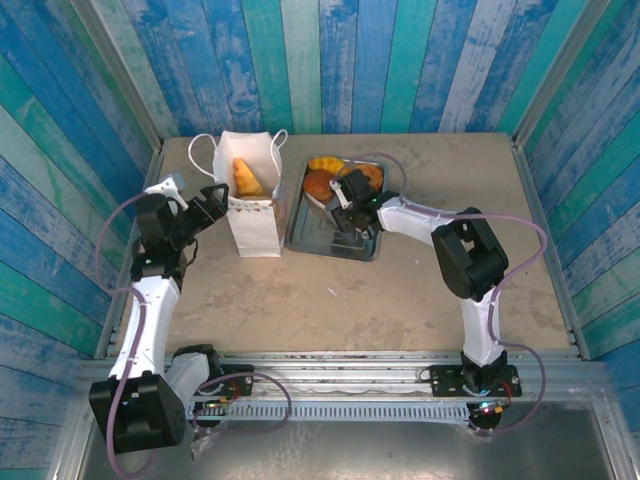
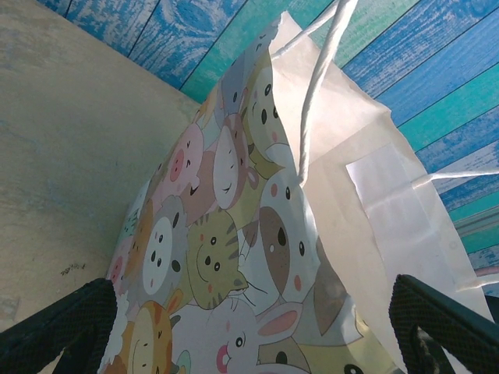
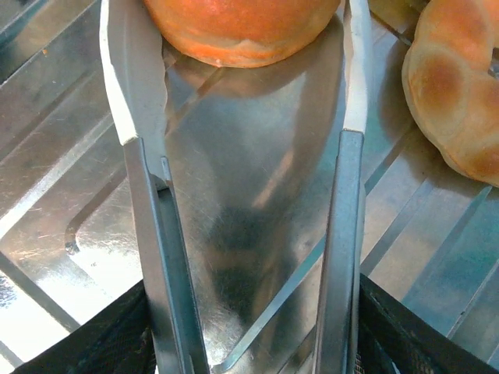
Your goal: Place the fake bread into the paper bag
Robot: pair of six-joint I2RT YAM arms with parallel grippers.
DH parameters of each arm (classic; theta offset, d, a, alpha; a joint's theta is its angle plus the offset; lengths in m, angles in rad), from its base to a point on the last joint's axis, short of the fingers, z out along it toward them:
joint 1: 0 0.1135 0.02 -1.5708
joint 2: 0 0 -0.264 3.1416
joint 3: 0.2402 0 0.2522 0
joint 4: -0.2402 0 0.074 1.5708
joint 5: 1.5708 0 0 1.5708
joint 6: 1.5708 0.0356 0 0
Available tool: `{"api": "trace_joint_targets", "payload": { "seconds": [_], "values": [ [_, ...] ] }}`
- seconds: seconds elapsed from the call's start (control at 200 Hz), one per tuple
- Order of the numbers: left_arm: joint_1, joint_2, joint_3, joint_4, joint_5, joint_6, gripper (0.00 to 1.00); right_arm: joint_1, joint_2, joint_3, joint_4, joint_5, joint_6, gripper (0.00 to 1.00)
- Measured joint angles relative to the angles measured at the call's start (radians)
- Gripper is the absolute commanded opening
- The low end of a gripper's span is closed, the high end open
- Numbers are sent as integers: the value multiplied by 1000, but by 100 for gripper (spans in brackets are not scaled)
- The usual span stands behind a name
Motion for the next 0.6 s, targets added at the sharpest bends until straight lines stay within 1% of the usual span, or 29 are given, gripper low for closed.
{"api": "trace_joint_targets", "payload": {
  "seconds": [0.165,0.291,0.396,0.601],
  "values": [
    [0,0,7,-11,-9,1,94,0,0,1,0,0,7,50],
    [0,-2,28,-28,-19,4,94,0,-19,-19,5,3,14,46],
    [0,-7,52,-44,-33,4,94,0,-68,-63,2,9,19,44],
    [0,-23,84,-70,-58,3,94,0,-215,-165,-3,16,27,43]
  ]
}}
